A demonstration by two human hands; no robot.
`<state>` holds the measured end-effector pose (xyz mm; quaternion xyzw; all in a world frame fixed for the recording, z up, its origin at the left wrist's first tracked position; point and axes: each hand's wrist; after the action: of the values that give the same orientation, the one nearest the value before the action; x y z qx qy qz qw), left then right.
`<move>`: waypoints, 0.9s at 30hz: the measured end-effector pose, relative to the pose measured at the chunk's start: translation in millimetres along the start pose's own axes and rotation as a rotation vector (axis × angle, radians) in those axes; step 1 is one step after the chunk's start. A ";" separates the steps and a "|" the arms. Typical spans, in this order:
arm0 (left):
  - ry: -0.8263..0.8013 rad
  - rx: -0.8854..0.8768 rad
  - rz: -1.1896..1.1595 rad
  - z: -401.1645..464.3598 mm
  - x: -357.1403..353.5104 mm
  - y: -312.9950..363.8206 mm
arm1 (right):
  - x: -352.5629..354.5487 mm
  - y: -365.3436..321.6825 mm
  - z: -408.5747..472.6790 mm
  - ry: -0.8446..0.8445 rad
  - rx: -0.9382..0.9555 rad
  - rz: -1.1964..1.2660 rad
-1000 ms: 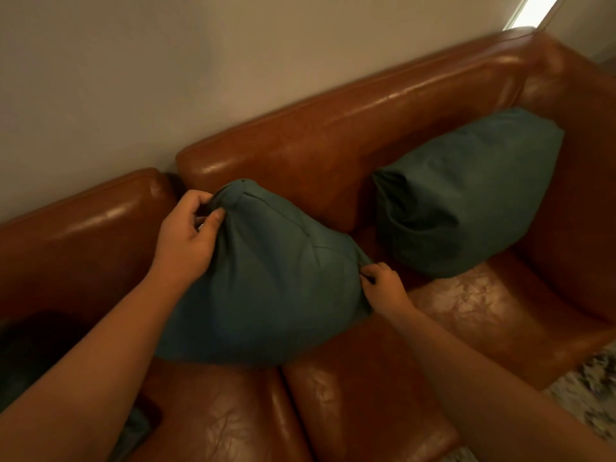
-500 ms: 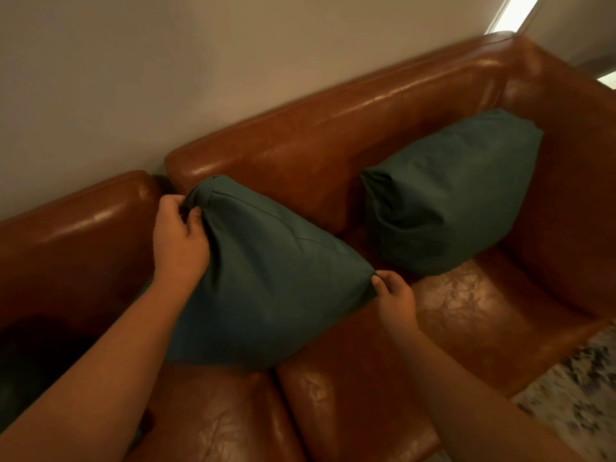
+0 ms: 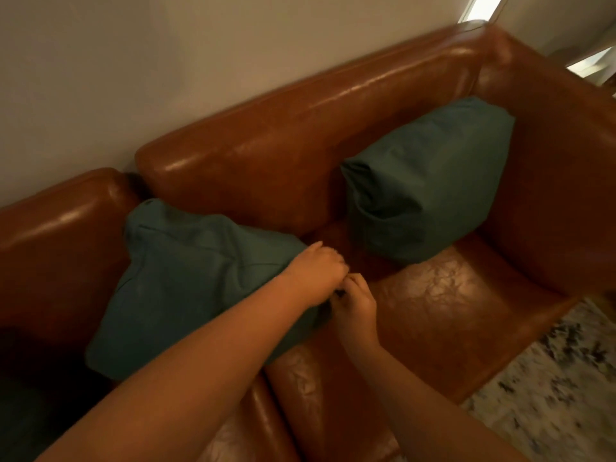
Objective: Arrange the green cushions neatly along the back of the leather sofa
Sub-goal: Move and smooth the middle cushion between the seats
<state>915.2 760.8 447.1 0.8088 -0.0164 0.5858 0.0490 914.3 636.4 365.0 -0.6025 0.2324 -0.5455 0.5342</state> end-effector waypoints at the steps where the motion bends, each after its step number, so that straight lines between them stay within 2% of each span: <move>1: 0.017 -0.033 -0.015 -4.0 -9.1 -6.0 | 2.8 3.7 -1.8 0.025 0.004 -0.012; 5: 0.301 -0.132 -0.122 -23.9 -30.9 -32.3 | 9.8 9.3 -2.4 0.075 0.027 -0.020; 8: 0.393 -0.200 -0.130 -36.0 -36.4 -43.2 | 10.8 0.1 4.8 0.053 -0.060 0.002; 9: 0.417 -0.220 -0.132 -38.9 -35.7 -44.9 | 11.6 -3.5 11.6 0.000 -0.133 -0.025; 11: 0.470 -0.250 -0.112 -41.6 -35.2 -45.6 | 14.5 -9.2 31.3 -0.215 -0.264 -0.190; 14: 0.516 -0.262 -0.085 -44.1 -41.3 -44.3 | 16.5 -15.8 61.8 -0.563 -0.321 -0.417; 16: 0.547 -0.262 -0.070 -44.5 -44.9 -45.5 | 12.7 -18.1 74.8 -0.633 -0.352 -0.427; 19: 0.579 -0.255 -0.090 -46.1 -45.1 -44.0 | 5.3 -20.4 75.0 -0.607 -0.580 -0.168; 22: 0.610 -0.232 -0.113 -48.7 -46.0 -45.5 | 0.4 -19.9 66.1 -0.430 -0.794 0.106; 25: 0.542 -0.184 -0.152 -49.8 -42.2 -46.8 | 3.6 -18.1 73.5 -0.321 -0.847 0.234; 27: 0.458 -0.122 -0.212 -49.1 -35.5 -43.2 | 8.3 -18.7 88.5 -0.281 -0.777 0.196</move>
<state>861.3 807.5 426.0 0.6477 0.0447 0.7433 0.1615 991.3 669.8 399.9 -0.8026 0.4019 -0.2766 0.3431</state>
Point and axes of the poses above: each hand's wrist, its own z-axis towards the middle knuckle, its own x-axis out of the back of the hand, y = z × x, and after that the axes turned 7 degrees about y, right-handed
